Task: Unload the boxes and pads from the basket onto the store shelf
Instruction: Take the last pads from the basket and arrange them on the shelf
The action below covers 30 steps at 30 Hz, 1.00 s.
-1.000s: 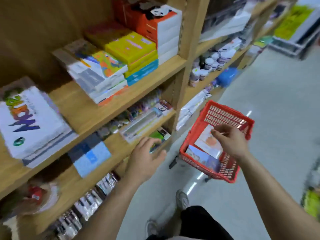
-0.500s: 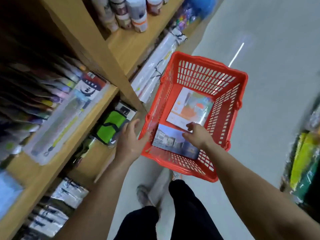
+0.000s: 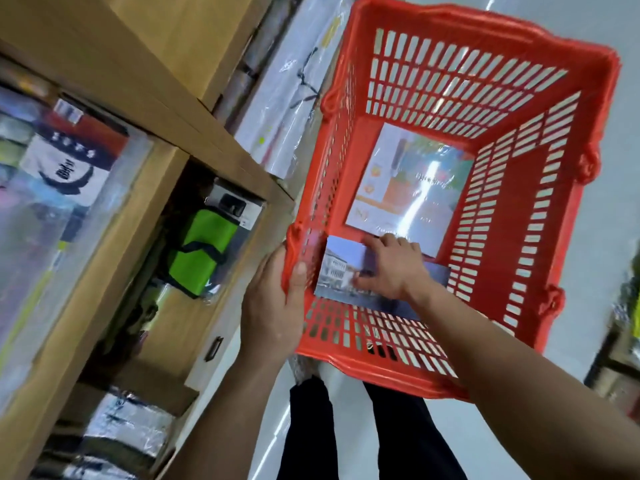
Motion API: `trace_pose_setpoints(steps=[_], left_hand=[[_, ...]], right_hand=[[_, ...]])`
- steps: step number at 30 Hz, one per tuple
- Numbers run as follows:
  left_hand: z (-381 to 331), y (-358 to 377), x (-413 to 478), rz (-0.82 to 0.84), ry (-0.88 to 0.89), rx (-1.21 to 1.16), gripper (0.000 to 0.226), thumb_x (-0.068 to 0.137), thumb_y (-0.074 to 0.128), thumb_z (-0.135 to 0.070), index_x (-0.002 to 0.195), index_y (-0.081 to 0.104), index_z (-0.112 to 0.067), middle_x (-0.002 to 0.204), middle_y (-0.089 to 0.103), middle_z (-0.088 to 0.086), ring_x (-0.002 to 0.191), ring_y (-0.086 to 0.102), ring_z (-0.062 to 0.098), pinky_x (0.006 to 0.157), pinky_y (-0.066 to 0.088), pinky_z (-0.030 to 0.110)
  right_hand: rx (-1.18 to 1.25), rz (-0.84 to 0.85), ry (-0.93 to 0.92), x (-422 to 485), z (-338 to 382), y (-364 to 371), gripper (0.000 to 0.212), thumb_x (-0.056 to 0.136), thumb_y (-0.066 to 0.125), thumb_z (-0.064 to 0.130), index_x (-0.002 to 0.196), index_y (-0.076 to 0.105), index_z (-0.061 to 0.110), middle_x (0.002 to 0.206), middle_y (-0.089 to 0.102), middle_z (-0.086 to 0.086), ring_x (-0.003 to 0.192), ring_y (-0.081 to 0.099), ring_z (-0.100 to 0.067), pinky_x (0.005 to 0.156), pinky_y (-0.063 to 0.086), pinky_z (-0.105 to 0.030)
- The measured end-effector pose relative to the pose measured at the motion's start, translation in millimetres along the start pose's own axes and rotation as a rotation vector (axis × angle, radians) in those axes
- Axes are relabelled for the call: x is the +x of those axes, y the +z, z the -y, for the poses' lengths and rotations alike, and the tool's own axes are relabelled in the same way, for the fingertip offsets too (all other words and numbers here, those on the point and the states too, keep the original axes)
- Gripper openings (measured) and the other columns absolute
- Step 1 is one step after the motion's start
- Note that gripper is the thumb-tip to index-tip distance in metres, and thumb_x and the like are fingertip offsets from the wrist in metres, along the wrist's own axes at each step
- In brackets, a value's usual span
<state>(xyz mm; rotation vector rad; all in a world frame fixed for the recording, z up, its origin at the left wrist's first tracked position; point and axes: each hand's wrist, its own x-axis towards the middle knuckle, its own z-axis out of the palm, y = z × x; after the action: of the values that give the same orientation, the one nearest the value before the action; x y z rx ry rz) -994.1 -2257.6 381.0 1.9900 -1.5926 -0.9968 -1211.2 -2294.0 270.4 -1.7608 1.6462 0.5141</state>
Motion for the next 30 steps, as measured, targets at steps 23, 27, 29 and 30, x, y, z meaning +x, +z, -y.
trace_pose_setpoints(steps=[23,27,29,30], left_hand=[[-103,-31,30,-0.089,0.226,-0.137,0.030,0.090,0.057,-0.034,0.120,0.062,-0.032,0.112,0.061,-0.019,0.099,0.064,0.006,0.084,0.050,0.019],[-115,41,77,0.158,0.170,-0.111,0.029,0.092,0.062,-0.011,0.122,0.066,-0.010,0.115,0.067,0.004,0.101,0.066,0.021,0.094,0.053,0.039],[-100,82,103,0.278,0.078,0.010,0.039,0.093,0.065,-0.009,0.131,0.059,-0.003,0.128,0.064,0.014,0.118,0.060,0.031,0.104,0.044,0.038],[-92,99,114,0.321,0.027,0.068,0.048,0.093,0.067,-0.013,0.137,0.054,0.000,0.136,0.059,0.019,0.126,0.054,0.035,0.107,0.040,0.037]], right_hand=[[1.112,-0.642,0.343,-164,-33,-131,0.058,0.079,0.073,0.060,0.121,0.070,0.020,0.112,0.077,0.008,0.103,0.072,-0.013,0.080,0.055,-0.028],[1.305,-0.812,0.504,-202,-61,-144,0.051,0.068,0.071,0.065,0.102,0.076,0.027,0.098,0.081,0.011,0.098,0.076,-0.017,0.087,0.059,-0.043],[1.360,-0.825,0.536,-217,-77,-138,0.043,0.068,0.075,0.062,0.097,0.078,0.031,0.095,0.082,0.012,0.094,0.077,-0.018,0.088,0.060,-0.046],[1.386,-0.818,0.545,-222,-85,-132,0.044,0.067,0.076,0.061,0.099,0.078,0.030,0.096,0.083,0.010,0.094,0.078,-0.020,0.089,0.060,-0.050]])
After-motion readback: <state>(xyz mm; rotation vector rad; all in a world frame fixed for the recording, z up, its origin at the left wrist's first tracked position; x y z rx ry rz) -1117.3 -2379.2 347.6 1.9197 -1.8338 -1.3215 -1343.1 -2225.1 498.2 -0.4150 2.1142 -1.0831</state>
